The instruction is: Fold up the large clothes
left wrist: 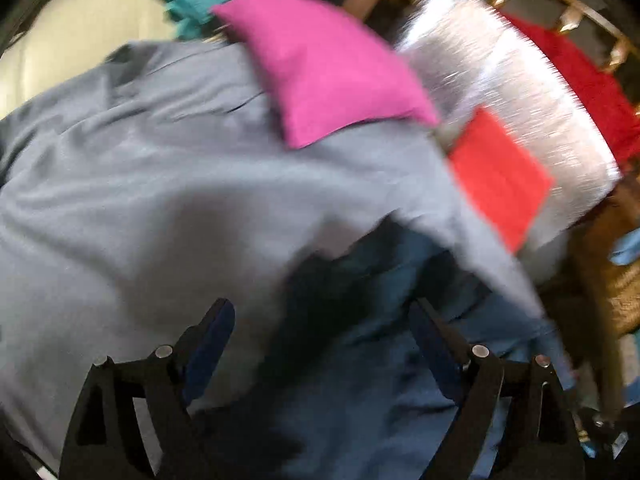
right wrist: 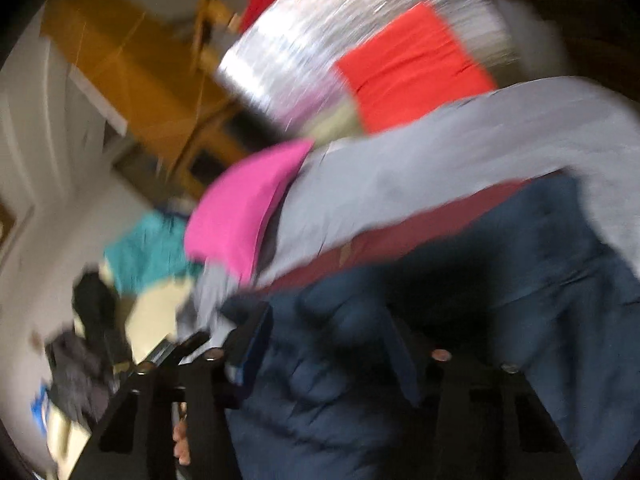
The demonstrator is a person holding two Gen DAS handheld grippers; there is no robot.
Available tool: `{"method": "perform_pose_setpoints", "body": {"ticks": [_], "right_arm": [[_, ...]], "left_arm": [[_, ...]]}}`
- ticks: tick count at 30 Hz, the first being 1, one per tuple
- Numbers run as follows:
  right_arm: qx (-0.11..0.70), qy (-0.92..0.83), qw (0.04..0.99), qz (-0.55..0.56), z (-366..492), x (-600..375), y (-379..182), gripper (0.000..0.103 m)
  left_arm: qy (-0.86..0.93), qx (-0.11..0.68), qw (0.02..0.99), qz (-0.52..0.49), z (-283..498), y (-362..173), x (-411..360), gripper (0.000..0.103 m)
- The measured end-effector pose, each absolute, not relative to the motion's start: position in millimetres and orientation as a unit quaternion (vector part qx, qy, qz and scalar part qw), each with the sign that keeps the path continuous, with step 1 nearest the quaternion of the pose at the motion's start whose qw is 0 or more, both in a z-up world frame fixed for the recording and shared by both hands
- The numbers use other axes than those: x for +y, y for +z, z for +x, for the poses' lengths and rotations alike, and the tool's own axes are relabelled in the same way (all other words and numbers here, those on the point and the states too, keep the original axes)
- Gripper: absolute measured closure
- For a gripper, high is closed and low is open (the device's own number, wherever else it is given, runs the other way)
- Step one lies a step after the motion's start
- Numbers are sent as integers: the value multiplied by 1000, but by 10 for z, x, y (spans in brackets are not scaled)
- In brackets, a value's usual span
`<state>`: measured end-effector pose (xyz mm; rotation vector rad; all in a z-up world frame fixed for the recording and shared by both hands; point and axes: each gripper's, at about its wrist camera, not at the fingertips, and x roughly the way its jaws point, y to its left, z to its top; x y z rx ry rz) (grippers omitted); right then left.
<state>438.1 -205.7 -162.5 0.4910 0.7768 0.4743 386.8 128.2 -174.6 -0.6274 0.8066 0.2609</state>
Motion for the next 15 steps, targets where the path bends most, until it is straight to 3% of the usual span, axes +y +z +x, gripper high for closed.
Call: {"method": "perform_pose_setpoints", "body": {"ticks": [8,10,15], "right_arm": [[447,172,857,193,4824,-1536,-1993,46],[459,133,857,191,5026,-1556,-2138,50],[469,104,819,314,5461,-1876,-2500,47]], "left_arm": [[136,431,856,-249,4048,-1967,1191,14],[131,448,850,-243,4168,-2040,1138,14],[125,426,866,-231,4176,-1963,1065,14]]}}
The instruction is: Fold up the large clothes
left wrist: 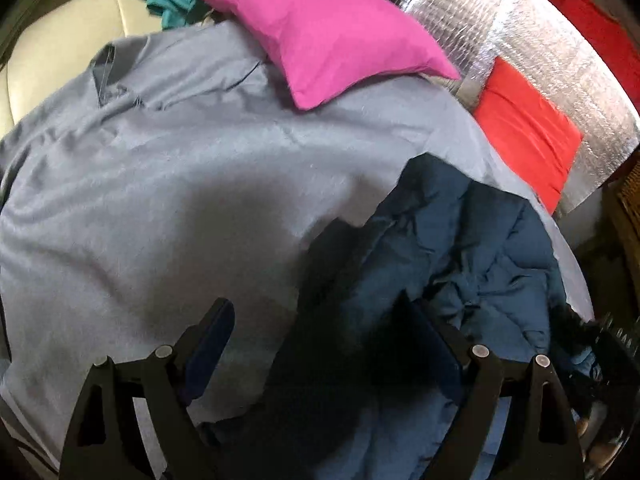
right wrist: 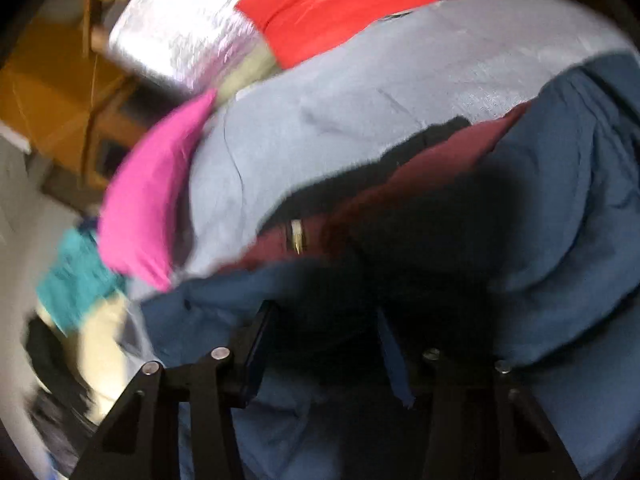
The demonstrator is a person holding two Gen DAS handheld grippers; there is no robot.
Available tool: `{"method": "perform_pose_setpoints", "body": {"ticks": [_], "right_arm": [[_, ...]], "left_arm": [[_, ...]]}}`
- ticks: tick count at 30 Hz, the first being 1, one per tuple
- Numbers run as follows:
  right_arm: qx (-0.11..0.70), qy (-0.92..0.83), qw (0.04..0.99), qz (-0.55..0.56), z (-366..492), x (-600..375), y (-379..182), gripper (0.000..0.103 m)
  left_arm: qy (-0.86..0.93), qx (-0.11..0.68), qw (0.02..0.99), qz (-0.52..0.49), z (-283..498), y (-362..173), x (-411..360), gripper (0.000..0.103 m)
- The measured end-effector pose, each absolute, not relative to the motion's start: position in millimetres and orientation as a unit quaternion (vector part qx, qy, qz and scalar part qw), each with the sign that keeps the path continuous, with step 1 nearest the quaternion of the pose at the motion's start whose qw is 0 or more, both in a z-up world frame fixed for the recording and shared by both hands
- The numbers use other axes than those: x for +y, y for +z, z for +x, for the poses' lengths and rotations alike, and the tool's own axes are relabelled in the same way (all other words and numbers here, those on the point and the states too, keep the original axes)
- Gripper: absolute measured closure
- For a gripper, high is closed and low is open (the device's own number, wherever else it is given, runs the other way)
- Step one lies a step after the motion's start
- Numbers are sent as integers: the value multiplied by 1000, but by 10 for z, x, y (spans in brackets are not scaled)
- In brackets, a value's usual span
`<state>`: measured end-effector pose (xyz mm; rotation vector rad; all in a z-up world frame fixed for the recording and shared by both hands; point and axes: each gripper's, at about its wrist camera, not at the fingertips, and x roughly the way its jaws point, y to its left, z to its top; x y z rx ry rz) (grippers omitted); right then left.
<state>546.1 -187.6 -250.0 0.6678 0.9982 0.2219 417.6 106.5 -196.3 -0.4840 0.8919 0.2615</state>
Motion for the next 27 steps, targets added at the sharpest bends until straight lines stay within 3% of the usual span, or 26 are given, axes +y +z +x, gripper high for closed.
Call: {"method": "perform_pose_setpoints", "body": {"ticks": [6,10,11,13,16,20,27], "right_arm": [[374,69,859,341,5204,-2405,-2157,43],[380,1,871,312,5164,-2840,-2035,44],[395,-15,865,309,5209,-2981,-2125,45],[430,-20,842,327,5288,-3155,-2342,66],[419,-26,839,345,5248,-3256,-2358,65],[367,14,878,305,5049,-2917,-1973,60],[421,206,867,170,4933,-1396,-1673,60]], "left_arm": [[113,408,875,-235,4189,-1892,1070,14],[130,407,875,-228,4213,-1880,1079,14],[135,410,873,-226,4224,-1888,1097,14],[137,417,869,-229,4234,-1907,1134,14],[151,414,873,-207,4222,-1885,1162,14],[172,395,889,-156,4169,-1755,1168,14],[200,358,909,-70,4064,-1595,1179,14]]}}
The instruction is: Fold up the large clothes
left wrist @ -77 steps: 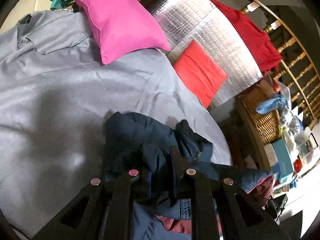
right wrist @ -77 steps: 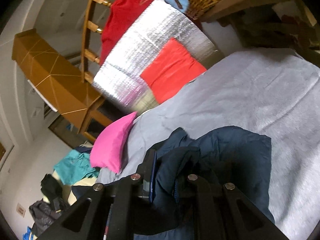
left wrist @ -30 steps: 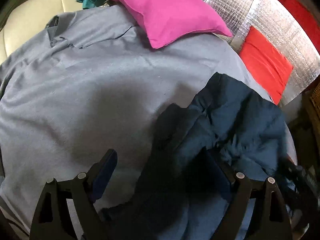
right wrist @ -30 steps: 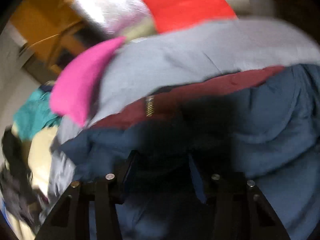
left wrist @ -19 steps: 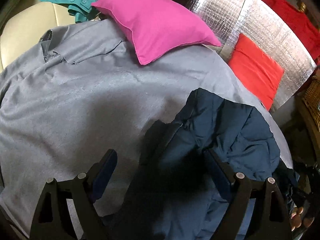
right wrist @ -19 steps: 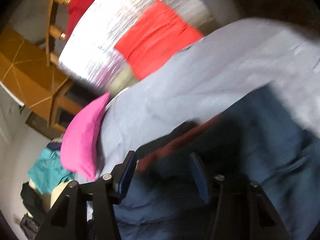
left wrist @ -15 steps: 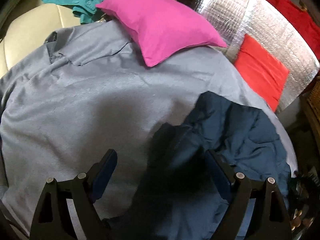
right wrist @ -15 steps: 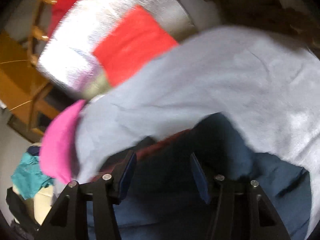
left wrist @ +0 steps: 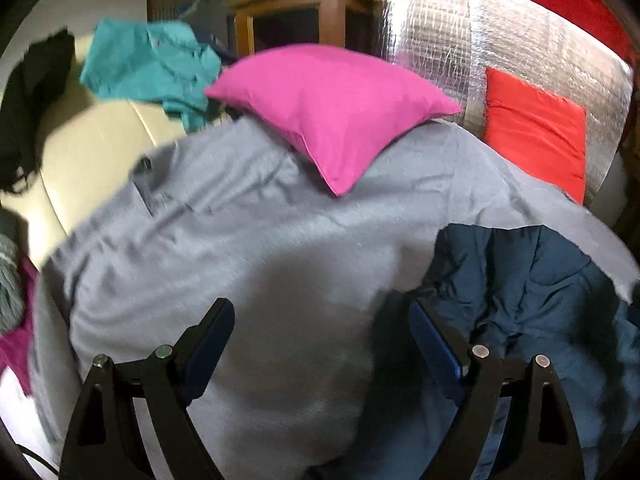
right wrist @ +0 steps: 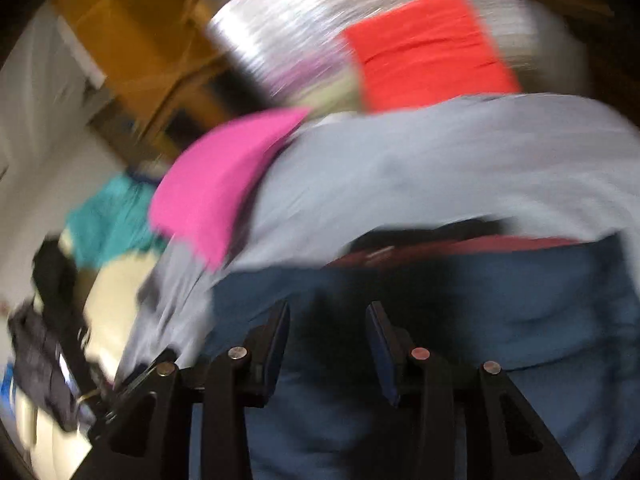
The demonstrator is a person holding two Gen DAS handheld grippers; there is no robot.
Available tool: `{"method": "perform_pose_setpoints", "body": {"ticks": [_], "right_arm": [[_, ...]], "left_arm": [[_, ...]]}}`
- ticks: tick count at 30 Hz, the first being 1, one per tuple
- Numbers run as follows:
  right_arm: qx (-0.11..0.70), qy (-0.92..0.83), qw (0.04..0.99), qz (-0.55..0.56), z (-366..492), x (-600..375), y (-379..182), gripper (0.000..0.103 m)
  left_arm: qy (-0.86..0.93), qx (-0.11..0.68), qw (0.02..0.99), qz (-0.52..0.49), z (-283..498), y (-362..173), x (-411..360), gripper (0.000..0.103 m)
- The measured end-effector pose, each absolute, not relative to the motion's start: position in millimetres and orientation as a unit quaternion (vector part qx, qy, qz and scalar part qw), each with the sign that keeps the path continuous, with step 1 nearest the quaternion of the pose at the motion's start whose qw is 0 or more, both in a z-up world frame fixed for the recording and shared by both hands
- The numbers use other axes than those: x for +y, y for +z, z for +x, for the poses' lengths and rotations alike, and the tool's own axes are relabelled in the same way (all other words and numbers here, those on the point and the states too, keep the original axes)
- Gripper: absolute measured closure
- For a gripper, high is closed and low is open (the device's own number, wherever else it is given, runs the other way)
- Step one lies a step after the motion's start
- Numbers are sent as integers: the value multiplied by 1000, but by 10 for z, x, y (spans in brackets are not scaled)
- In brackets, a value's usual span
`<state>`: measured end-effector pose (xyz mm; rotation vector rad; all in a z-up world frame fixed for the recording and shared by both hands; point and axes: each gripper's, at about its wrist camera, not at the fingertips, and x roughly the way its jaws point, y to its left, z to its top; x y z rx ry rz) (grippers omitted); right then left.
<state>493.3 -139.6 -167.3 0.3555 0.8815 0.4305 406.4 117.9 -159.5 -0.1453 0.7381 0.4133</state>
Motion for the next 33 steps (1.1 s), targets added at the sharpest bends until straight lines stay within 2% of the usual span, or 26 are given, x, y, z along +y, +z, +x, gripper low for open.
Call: {"method": "perform_pose_setpoints", "body": {"ticks": [3,6,9,12,20,25,27,31,33], "right_arm": [[465,221,842,161,5130,-913,-1870,59],[517,192,818,165,5419,-702,-2219,51],[548,152,804,175,5585,-648,-2510,51],[542,157,802,196,5565,-667,-2496,42],[465,192,835,223,5052,-1099,-2007,42],[409,111,884,196,4664,-1700,-1620,42],[391,48,903,169,4529,-2011,-1549,38],[411,-39,894,173,4557,-2594,-1747,37],[449,-53,870,196,4689,-2844,-2017,37]], "left_arm": [[199,345,916,-56,4019,-1536,1212,14],[188,330,923,-62,3976,-1473,1267,14],[181,318,929,-62,3951,-1425,1274,14],[172,306,934,-65,3928,-1374,1276,14],[162,296,938,-80,3866,-1323,1251,14],[155,300,938,-84,3866,-1332,1215,14],[150,304,937,-79,3883,-1351,1169,14],[124,337,930,-77,3977,-1470,1073,14],[99,372,919,-78,4073,-1592,1020,14]]}}
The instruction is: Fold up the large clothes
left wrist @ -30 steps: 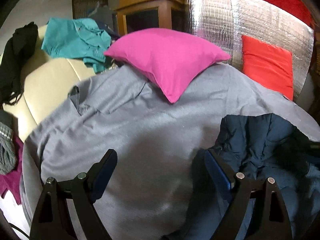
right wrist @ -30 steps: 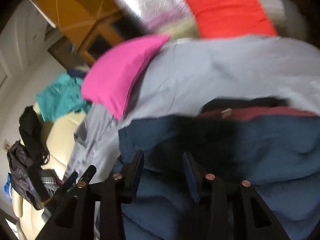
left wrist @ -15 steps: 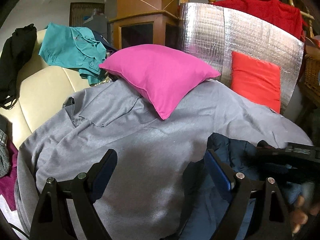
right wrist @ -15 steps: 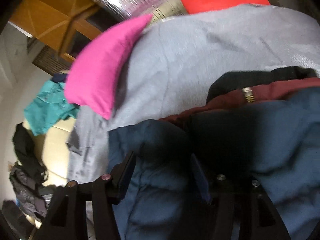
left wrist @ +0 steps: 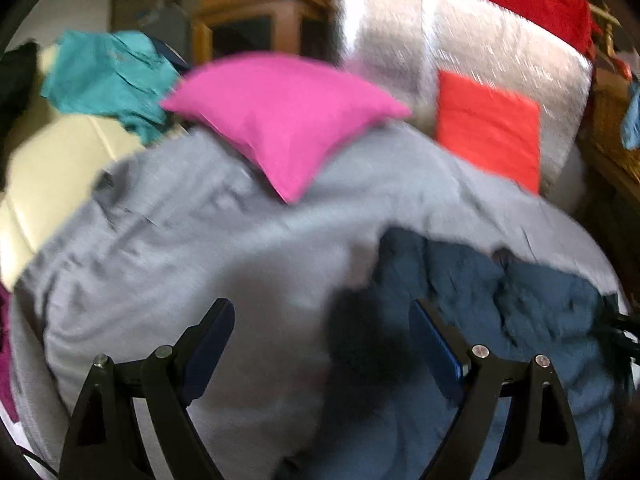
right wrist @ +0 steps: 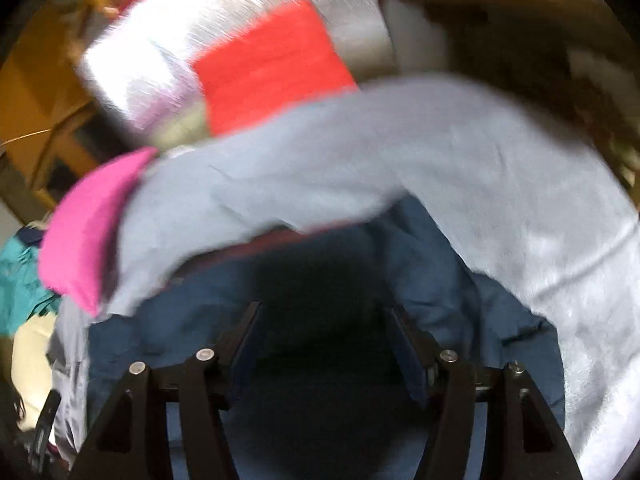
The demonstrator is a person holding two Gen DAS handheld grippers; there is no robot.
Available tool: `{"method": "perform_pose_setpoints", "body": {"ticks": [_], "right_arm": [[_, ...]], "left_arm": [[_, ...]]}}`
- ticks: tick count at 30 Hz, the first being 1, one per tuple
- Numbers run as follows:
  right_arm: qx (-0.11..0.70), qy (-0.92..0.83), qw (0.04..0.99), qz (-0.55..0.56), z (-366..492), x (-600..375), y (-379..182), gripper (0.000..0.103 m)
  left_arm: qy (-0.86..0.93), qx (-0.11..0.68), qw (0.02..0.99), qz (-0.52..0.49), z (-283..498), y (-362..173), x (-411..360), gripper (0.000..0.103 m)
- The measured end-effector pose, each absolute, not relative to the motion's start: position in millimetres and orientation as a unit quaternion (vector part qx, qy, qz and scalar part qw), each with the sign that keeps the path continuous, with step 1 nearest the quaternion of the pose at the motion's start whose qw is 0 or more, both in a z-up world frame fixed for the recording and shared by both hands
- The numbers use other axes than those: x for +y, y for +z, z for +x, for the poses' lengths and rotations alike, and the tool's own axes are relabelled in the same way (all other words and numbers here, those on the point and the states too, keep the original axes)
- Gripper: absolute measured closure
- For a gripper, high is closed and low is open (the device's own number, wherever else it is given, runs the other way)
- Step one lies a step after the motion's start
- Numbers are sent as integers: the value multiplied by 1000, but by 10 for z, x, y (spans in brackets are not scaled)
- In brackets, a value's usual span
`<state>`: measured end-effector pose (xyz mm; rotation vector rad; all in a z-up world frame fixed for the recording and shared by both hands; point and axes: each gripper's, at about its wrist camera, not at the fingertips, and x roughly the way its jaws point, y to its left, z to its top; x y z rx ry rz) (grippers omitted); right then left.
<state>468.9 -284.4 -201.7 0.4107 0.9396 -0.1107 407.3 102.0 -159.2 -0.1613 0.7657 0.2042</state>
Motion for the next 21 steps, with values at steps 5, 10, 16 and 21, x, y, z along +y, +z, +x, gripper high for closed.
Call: {"method": "perform_pose_setpoints", "body": {"ticks": [5,10,16,21], "right_arm": [[461,-25,852,248,4761,-3051,-2233,35],[414,-2,864,286,4340,-3268,-2028,34],[360,29,867,345,3596,-3610,-1902,32],[377,80,860,334,3198,-3580,-1901,35]], "left_arm": [[84,460,881,-68,4284,-1957,881,14],[85,450,886,-75,4199,-1883,857,14],[86,447,889,-54,3971,-1861,802,14],[82,454,886,-54,3760,-1927,803,14]]}}
